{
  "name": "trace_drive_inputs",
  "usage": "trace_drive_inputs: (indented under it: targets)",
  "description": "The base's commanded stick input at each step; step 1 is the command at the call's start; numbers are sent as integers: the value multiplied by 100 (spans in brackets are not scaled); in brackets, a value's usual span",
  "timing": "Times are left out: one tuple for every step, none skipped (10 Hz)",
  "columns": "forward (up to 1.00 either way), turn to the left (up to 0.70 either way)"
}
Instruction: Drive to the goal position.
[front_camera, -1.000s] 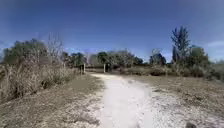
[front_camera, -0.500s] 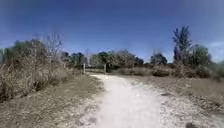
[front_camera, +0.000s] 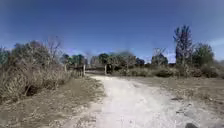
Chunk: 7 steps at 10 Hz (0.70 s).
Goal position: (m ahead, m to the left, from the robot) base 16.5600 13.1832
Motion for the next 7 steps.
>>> trace_drive_inputs:
  targets:
    - [70,0]
    - [70,0]
    - [70,0]
    - [70,0]
    - [70,0]
    - [70,0]
    - [70,0]
